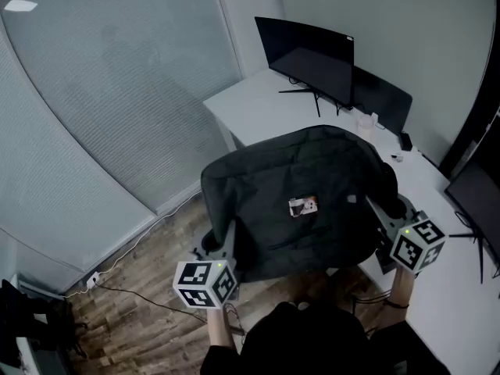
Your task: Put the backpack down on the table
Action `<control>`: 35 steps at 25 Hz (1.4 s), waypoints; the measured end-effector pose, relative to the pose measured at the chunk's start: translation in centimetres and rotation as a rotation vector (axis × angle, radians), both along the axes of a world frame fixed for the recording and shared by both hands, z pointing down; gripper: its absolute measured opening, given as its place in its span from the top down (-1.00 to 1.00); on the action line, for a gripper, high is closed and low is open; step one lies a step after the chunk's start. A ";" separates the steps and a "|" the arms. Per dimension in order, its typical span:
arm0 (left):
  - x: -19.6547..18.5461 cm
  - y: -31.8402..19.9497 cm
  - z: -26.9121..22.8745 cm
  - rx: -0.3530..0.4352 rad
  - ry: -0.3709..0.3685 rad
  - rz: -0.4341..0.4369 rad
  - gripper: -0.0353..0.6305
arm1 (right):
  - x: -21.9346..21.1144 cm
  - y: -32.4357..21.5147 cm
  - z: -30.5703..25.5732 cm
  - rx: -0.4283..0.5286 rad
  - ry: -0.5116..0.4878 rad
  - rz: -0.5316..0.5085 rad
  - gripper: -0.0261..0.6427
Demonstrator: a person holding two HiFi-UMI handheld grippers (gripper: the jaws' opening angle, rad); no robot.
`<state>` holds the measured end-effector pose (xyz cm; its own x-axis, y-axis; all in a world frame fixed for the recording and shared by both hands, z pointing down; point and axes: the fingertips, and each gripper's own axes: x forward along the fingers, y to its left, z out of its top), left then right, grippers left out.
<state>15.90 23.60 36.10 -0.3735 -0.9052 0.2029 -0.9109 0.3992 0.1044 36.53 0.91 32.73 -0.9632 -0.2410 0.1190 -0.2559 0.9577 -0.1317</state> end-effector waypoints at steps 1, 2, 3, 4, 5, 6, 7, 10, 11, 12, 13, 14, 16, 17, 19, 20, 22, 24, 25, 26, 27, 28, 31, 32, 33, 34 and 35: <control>0.3 -0.1 0.2 -0.003 0.003 -0.003 0.75 | 0.2 -0.1 0.3 -0.003 0.003 -0.001 0.60; 0.6 -0.1 0.5 -0.007 0.006 -0.008 0.75 | 0.4 -0.3 0.6 -0.008 0.006 -0.002 0.60; 0.8 0.0 0.7 -0.011 0.008 -0.013 0.75 | 0.5 -0.3 0.9 -0.014 0.008 -0.004 0.60; 1.0 0.0 0.9 -0.016 0.009 -0.019 0.75 | 0.6 -0.4 1.2 -0.022 0.009 -0.006 0.60; 1.1 0.1 1.1 -0.020 0.010 -0.025 0.75 | 0.7 -0.4 1.5 -0.028 0.010 -0.010 0.60; 1.3 0.1 1.2 -0.025 0.009 -0.031 0.75 | 0.7 -0.5 1.7 -0.033 0.013 -0.015 0.60; 1.4 0.1 1.4 -0.030 0.007 -0.037 0.75 | 0.8 -0.6 1.9 -0.037 0.017 -0.020 0.60; 1.7 0.3 1.5 -0.037 0.007 -0.057 0.75 | 0.4 -0.9 2.0 -0.047 0.022 -0.036 0.59; 1.7 0.5 1.5 -0.037 0.011 -0.063 0.75 | 0.3 -0.8 2.0 -0.048 0.024 -0.042 0.60; 1.6 0.6 1.5 -0.036 0.015 -0.069 0.75 | 0.1 -0.8 2.0 -0.048 0.025 -0.048 0.60; 1.5 0.7 1.6 -0.036 0.018 -0.075 0.75 | -0.1 -0.8 1.9 -0.048 0.026 -0.053 0.60; 1.3 0.8 1.6 -0.036 0.021 -0.080 0.75 | -0.4 -0.8 1.9 -0.050 0.026 -0.057 0.60; 0.8 0.7 1.6 -0.039 0.024 -0.091 0.75 | -1.0 -1.0 2.1 -0.056 0.028 -0.062 0.60; 0.5 0.7 1.8 -0.042 0.027 -0.096 0.75 | -1.4 -1.1 2.2 -0.059 0.030 -0.064 0.60; -0.2 0.5 2.2 -0.047 0.036 -0.101 0.75 | -2.1 -1.3 2.5 -0.062 0.038 -0.067 0.60; -0.5 0.4 2.4 -0.050 0.042 -0.102 0.75 | -2.6 -1.4 2.7 -0.063 0.043 -0.069 0.60; -1.5 0.1 2.9 -0.055 0.052 -0.103 0.75 | -3.6 -1.7 3.0 -0.064 0.052 -0.069 0.60; -2.8 -0.4 3.3 -0.058 0.059 -0.100 0.75 | -4.8 -2.1 3.4 -0.069 0.059 -0.065 0.60; -3.6 -0.7 3.5 -0.059 0.062 -0.097 0.75 | -5.5 -2.4 3.6 -0.070 0.063 -0.063 0.60; -4.4 -1.0 3.7 -0.061 0.066 -0.095 0.75 | -6.3 -2.7 3.7 -0.069 0.068 -0.062 0.60; -5.3 -1.3 3.9 -0.063 0.071 -0.094 0.75 | -7.1 -3.0 3.9 -0.069 0.072 -0.061 0.60; -6.2 -1.6 4.1 -0.064 0.076 -0.092 0.75 | -8.0 -3.3 4.0 -0.071 0.074 -0.059 0.60; -9.3 -2.8 4.3 -0.061 0.086 -0.077 0.75 | -10.9 -4.2 3.9 -0.066 0.078 -0.048 0.60; -10.4 -3.2 4.3 -0.061 0.088 -0.071 0.75 | -11.9 -4.5 3.9 -0.065 0.080 -0.044 0.60; -11.5 -3.5 4.3 -0.062 0.091 -0.066 0.75 | -12.9 -4.7 3.8 -0.065 0.081 -0.039 0.60; -12.7 -3.8 4.3 -0.063 0.093 -0.061 0.75 | -13.9 -5.0 3.8 -0.068 0.081 -0.033 0.60; -13.8 -4.2 4.2 -0.063 0.094 -0.056 0.75 | -14.8 -5.3 3.8 -0.069 0.080 -0.027 0.60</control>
